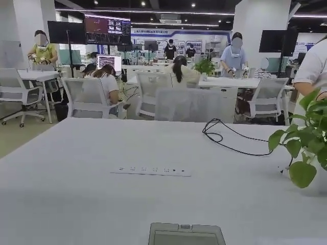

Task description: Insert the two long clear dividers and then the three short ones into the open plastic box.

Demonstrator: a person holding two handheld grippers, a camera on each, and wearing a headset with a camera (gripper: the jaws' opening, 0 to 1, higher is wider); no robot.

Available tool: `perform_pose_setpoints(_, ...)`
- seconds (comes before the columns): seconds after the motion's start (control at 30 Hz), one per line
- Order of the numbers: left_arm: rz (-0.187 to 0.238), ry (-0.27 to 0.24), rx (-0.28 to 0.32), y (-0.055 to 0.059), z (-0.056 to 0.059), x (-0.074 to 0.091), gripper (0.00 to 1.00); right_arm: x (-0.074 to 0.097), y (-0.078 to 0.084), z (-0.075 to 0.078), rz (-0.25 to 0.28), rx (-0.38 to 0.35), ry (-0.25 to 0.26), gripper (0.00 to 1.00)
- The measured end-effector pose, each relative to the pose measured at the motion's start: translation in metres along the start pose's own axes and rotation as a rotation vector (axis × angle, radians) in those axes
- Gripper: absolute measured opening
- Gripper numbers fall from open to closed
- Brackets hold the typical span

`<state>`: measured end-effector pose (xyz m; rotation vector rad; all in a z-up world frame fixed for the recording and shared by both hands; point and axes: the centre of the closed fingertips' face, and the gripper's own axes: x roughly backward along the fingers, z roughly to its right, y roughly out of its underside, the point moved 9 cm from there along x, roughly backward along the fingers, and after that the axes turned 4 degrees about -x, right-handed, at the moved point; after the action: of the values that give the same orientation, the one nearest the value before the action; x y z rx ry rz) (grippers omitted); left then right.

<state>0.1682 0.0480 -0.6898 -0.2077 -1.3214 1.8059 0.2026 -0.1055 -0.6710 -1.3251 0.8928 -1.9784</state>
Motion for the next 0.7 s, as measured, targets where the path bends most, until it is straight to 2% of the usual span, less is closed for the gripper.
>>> perform_pose_setpoints(0.1, -0.025, 0.009, -0.095, -0.0025, -0.0037, 0.0036, 0.00, 0.0028, -0.0001, 0.0010, 0.033, -0.065, -0.021, 0.34)
perform_pose_setpoints(0.23, -0.076, 0.023, -0.171, -0.0046, -0.0053, 0.0065, 0.00, 0.0060, -0.0014, 0.0033, 0.066, -0.132, -0.048, 0.34)
perform_pose_setpoints(0.27, -0.092, 0.040, -0.232, -0.0057, -0.0051, 0.0075, 0.00, 0.0071, -0.0019, 0.0037, 0.075, -0.144, -0.064, 0.33)
perform_pose_setpoints(0.43, -0.138, 0.077, -0.375, -0.0080, -0.0055, 0.0107, 0.00, 0.0089, -0.0006, 0.0030, 0.080, -0.144, -0.122, 0.31)
perform_pose_setpoints(0.6, -0.169, 0.113, -0.470, -0.0045, -0.0048, 0.0110, 0.00, 0.0094, 0.0023, 0.0024, 0.069, -0.141, -0.161, 0.31)
perform_pose_setpoints(0.7, -0.168, 0.149, -0.522, -0.0030, -0.0016, 0.0108, 0.00, 0.0088, 0.0036, 0.0007, 0.067, -0.145, -0.192, 0.30)
